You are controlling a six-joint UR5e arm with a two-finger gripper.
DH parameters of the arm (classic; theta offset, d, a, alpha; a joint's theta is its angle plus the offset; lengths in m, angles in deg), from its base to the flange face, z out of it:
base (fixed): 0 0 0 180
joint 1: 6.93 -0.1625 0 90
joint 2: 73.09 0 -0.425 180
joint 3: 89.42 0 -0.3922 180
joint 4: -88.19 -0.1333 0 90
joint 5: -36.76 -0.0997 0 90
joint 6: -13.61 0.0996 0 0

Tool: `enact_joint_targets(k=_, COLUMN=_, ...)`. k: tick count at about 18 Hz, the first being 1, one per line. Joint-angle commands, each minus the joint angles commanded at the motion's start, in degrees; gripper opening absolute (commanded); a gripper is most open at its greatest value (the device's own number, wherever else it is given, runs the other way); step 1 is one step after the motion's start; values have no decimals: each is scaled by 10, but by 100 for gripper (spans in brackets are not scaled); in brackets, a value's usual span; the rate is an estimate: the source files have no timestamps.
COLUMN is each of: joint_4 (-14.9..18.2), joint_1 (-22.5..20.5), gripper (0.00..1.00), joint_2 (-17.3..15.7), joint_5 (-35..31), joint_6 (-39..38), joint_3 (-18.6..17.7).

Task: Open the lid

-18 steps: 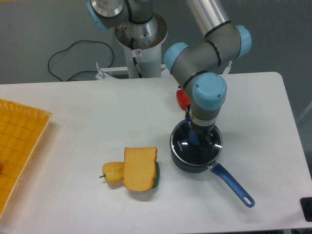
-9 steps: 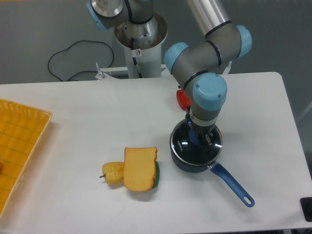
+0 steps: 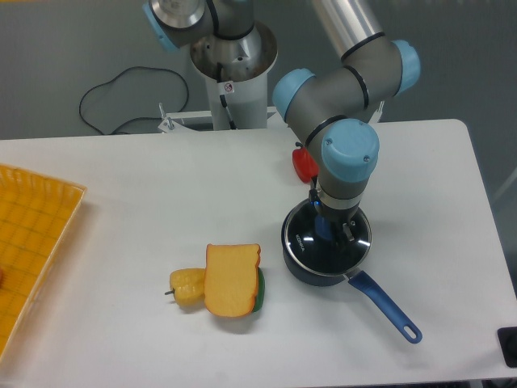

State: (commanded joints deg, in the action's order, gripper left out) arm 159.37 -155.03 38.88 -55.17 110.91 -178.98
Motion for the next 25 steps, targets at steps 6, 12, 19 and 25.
enact_joint_targets(k=6, joint_4=62, joint_1=-16, gripper=51, joint_2=-22, joint_5=0, joint_6=0, joint_3=15)
enact_joint_targets(k=12, joint_4=91, joint_1=-20, gripper=51, joint_2=-49, joint_5=8, joint_6=-31, joint_3=18)
enact_joint_targets(k=19, joint_4=94, joint_1=-38, gripper=51, joint_2=-65, joint_5=20, joint_6=-31, joint_3=18)
enact_joint_targets(k=25, joint_4=95, joint_1=-44, gripper=51, joint_2=-66, joint_5=20, joint_6=-28, joint_3=15)
